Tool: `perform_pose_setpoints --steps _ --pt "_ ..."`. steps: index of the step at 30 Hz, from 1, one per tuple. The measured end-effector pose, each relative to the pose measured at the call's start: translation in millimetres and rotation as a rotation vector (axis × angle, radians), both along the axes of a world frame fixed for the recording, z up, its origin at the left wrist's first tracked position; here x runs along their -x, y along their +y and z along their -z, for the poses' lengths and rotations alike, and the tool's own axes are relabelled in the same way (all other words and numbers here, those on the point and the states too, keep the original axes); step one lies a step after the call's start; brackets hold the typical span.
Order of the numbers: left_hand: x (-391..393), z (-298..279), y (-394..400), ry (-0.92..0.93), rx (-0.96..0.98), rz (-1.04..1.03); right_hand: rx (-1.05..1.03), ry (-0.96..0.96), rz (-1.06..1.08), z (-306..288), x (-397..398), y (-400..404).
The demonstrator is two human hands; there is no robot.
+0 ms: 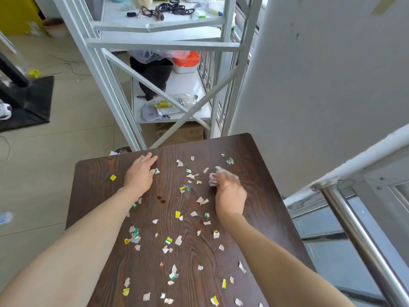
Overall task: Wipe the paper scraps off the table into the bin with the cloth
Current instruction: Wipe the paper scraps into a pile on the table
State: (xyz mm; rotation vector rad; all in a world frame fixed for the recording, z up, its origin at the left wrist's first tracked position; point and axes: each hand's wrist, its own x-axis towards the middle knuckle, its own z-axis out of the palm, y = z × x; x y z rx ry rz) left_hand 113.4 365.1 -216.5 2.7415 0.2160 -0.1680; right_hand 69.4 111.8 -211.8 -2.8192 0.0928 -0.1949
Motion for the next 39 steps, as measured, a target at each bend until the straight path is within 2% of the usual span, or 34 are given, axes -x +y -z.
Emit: perform_pose_setpoints --steps 4,8,15,20,23,30,35,39 --pt "1.6 -0.2 5.0 0.012 0.032 0.03 -0.037 0.003 -0.155 -3.2 25.9 43.7" --pt "2.5 -2.4 10.3 0.019 0.071 0.056 -0.014 -0.074 -0.292 -10.7 20.4 41.8" --pt "0.9 3.8 17.9 -0.031 0.123 0.045 -0.137 -0.173 -0.04 -30.3 -53.8 -23.9" --pt "1.3 10.9 20.3 -0.074 0.127 0.05 -0.092 0.116 0.181 -5.4 -98.4 -39.1" --pt "1.0 12.0 21.0 -0.085 0.134 0.041 -0.08 0.114 0.203 -3.2 -93.1 -17.6" --pt "2.5 9.2 18.9 -0.087 0.125 0.04 -0.146 -0.004 -0.019 6.4 -36.8 50.8" --pt "3.7 6.8 18.0 -0.072 0.134 0.055 -0.172 0.045 -0.235 5.3 6.8 79.4" --pt "5.6 6.0 18.1 -0.066 0.151 0.059 -0.199 0.098 -0.37 -9.1 -1.5 70.9"
